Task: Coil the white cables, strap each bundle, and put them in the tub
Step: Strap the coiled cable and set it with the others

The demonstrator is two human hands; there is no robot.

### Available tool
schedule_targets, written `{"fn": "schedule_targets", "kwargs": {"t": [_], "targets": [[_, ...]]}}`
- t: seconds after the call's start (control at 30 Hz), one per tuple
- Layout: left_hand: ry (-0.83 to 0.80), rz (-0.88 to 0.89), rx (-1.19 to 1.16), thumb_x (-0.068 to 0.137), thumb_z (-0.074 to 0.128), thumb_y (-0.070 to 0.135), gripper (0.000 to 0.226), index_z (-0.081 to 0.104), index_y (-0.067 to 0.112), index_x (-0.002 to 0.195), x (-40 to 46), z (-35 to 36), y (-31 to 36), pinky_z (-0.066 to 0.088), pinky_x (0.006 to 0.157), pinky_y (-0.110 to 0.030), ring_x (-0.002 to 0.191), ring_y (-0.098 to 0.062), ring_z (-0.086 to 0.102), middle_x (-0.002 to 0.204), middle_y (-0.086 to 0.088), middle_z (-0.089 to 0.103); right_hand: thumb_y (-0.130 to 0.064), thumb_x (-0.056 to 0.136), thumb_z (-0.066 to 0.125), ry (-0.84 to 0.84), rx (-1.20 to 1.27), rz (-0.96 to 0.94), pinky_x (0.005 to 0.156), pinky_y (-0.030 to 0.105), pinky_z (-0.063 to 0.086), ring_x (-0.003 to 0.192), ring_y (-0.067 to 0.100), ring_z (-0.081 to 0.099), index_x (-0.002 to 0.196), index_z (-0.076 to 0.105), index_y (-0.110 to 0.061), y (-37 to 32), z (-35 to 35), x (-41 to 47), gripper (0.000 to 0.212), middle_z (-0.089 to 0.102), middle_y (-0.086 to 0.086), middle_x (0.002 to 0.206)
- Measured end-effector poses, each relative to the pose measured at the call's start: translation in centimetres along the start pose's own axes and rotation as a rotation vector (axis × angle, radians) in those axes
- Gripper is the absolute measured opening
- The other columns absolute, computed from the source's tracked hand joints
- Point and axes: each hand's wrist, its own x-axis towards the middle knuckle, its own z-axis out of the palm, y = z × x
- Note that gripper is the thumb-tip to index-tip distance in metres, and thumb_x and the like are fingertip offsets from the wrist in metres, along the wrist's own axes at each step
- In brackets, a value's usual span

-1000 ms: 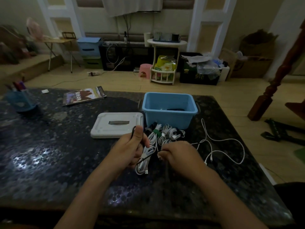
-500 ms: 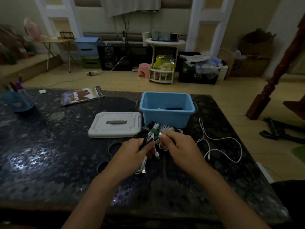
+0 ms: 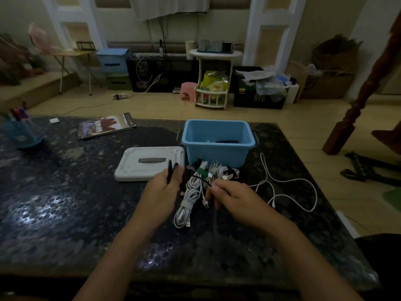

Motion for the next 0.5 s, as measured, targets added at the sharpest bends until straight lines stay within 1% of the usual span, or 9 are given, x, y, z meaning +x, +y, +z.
{"fn": "schedule_targets", "kwargs": {"t": [0.07, 0.13, 0.2, 0.27, 0.33, 0.4, 0.43, 0.5], "targets": [[0.02, -0.023, -0.057, 0.081, 0.041, 0.067, 0.049, 0.043, 0.021, 0.064, 0.2, -0.3, 0.1, 0.024, 0.049, -0.034, 0.041, -0.006, 0.031, 0.045, 0.013, 0.037, -0.03, 0.104, 0.045, 0.018, -0.026, 0.016, 0.073, 0.037, 0.051, 0.068, 0.009, 0.061, 0.088, 0.066, -0.032, 0.3, 0.0, 0.0, 0.027, 0.063, -0.012, 0.07], [0.002, -0.056, -0.03, 0.077, 0.04, 0.074, 0.053, 0.043, 0.022, 0.064, 0.1, -0.1, 0.0, 0.025, 0.05, -0.034, 0.043, -0.008, 0.033, 0.042, 0.013, 0.038, -0.026, 0.104, 0.047, 0.097, 0.007, -0.003, 0.07, 0.039, 0.052, 0.062, 0.009, 0.06, 0.088, 0.065, -0.03, 0.0, 0.1, 0.0, 0.025, 0.062, -0.01, 0.066], [-0.012, -0.095, 0.006, 0.074, 0.039, 0.077, 0.057, 0.046, 0.021, 0.067, -0.1, 0.3, 0.0, 0.029, 0.049, -0.032, 0.045, -0.007, 0.036, 0.039, 0.013, 0.042, -0.023, 0.104, 0.047, 0.155, 0.101, -0.042, 0.062, 0.035, 0.051, 0.056, 0.007, 0.057, 0.088, 0.066, -0.029, -0.9, 0.5, -0.1, 0.025, 0.06, -0.006, 0.062], [-0.009, -0.102, 0.008, 0.071, 0.041, 0.079, 0.06, 0.048, 0.019, 0.068, -0.2, 0.6, 0.2, 0.031, 0.049, -0.031, 0.043, -0.005, 0.04, 0.04, 0.013, 0.045, -0.021, 0.104, 0.049, 0.139, 0.143, -0.089, 0.06, 0.027, 0.048, 0.053, 0.004, 0.055, 0.091, 0.066, -0.027, -2.2, 1.2, -0.5, 0.023, 0.059, -0.005, 0.061], [-0.014, -0.08, -0.021, 0.069, 0.045, 0.081, 0.062, 0.052, 0.02, 0.067, -0.3, 0.8, 0.5, 0.034, 0.051, -0.03, 0.042, -0.001, 0.044, 0.043, 0.015, 0.049, -0.021, 0.104, 0.05, 0.11, 0.155, -0.144, 0.061, 0.027, 0.049, 0.054, 0.005, 0.057, 0.094, 0.066, -0.023, -3.1, 2.3, -0.8, 0.019, 0.061, -0.005, 0.063], [-0.053, -0.06, -0.084, 0.07, 0.052, 0.085, 0.065, 0.052, 0.02, 0.066, -0.5, 0.8, 0.6, 0.035, 0.052, -0.026, 0.044, -0.001, 0.045, 0.047, 0.014, 0.049, -0.022, 0.104, 0.05, 0.125, 0.176, -0.189, 0.062, 0.028, 0.05, 0.055, 0.005, 0.059, 0.095, 0.066, -0.02, -3.7, 3.1, -1.0, 0.018, 0.064, -0.005, 0.065], [-0.07, -0.051, -0.092, 0.07, 0.055, 0.086, 0.068, 0.054, 0.019, 0.068, -0.6, 0.9, 0.6, 0.036, 0.053, -0.026, 0.047, -0.003, 0.047, 0.05, 0.013, 0.05, -0.023, 0.104, 0.05, 0.15, 0.195, -0.201, 0.061, 0.026, 0.05, 0.055, 0.005, 0.06, 0.095, 0.067, -0.021, -3.9, 3.3, -1.0, 0.019, 0.064, -0.006, 0.065], [-0.053, -0.039, -0.035, 0.073, 0.06, 0.079, 0.063, 0.058, 0.016, 0.074, -0.6, 1.2, 0.3, 0.039, 0.058, -0.028, 0.053, -0.005, 0.052, 0.056, 0.013, 0.054, -0.023, 0.105, 0.049, 0.188, 0.239, -0.209, 0.058, 0.024, 0.049, 0.054, 0.005, 0.061, 0.09, 0.066, -0.026, -4.1, 3.5, -0.9, 0.022, 0.064, -0.007, 0.065]]}}
